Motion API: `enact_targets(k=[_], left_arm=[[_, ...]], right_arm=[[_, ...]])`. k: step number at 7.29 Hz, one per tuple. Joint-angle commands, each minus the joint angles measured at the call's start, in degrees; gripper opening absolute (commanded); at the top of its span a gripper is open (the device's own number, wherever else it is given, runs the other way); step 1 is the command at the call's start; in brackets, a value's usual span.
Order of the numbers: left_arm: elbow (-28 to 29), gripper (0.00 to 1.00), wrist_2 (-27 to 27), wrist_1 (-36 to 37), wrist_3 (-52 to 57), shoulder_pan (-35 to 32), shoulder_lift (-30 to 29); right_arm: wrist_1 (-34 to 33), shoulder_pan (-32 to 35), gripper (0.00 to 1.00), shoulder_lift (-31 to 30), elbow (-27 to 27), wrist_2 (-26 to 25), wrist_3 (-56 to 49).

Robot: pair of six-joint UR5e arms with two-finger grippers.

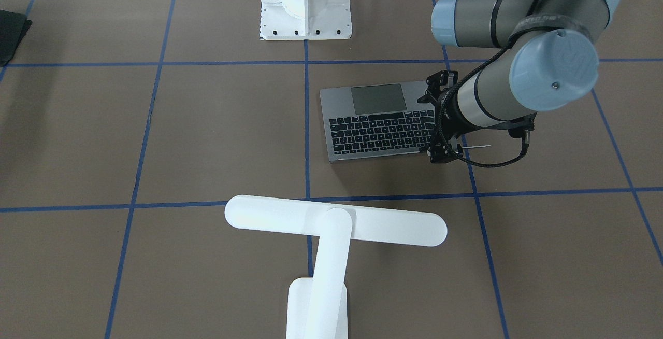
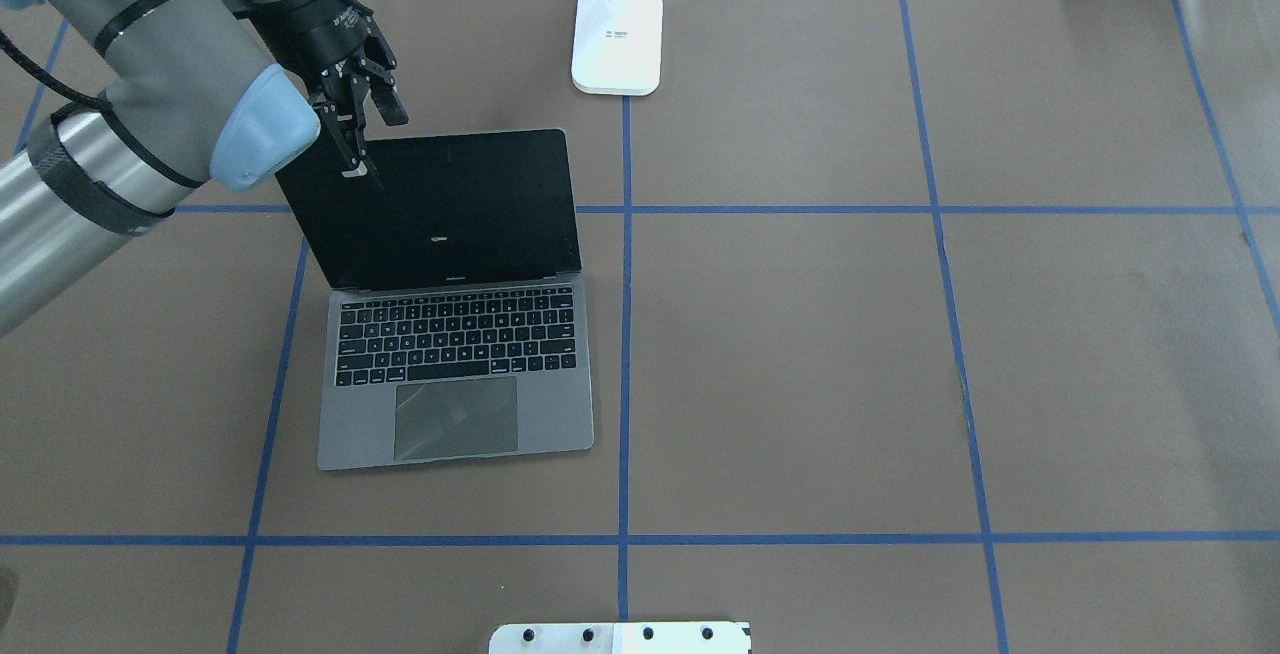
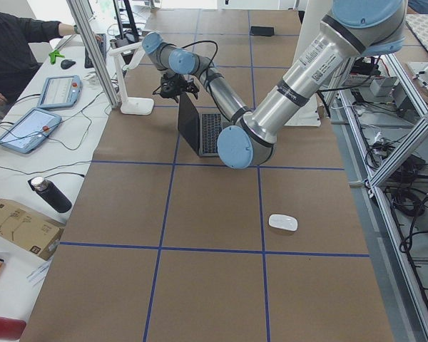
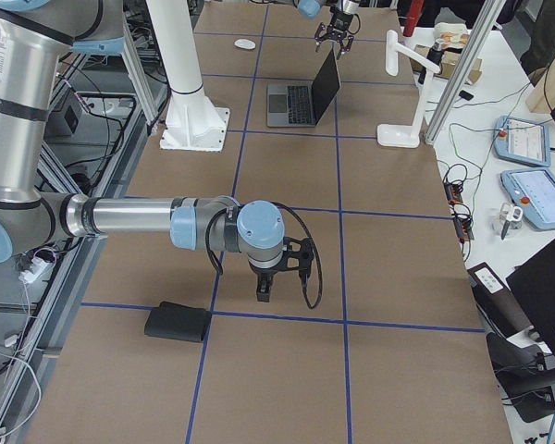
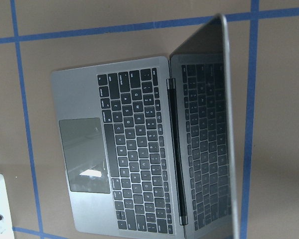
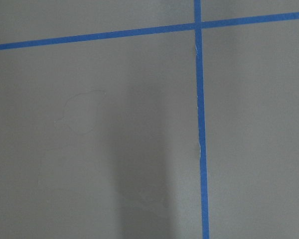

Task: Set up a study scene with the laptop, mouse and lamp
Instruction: 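Adjust the laptop position, then open the left gripper off the lid, then raise the left gripper up and away from the laptop lid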

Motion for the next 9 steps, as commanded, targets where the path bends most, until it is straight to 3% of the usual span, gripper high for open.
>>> enact_targets(k=[1,7,9], left_arm=[[-3.3,1.00,0.3,-0.1,0.9,-2.1,1.3],[-15.0,1.00,7.0,0.3,4.5,-1.4,2.0],[-18.6,1.00,14.5,0.4,12.7,2.3,4.2]], right_arm=[[1.3,0.4,0.99,-0.7,0.2,-1.0,0.0],[0.6,0.7,0.99,-2.2,2.9,-5.1,0.6],[0.5,0.7,0.99,-4.3,2.7,-4.8,0.6]])
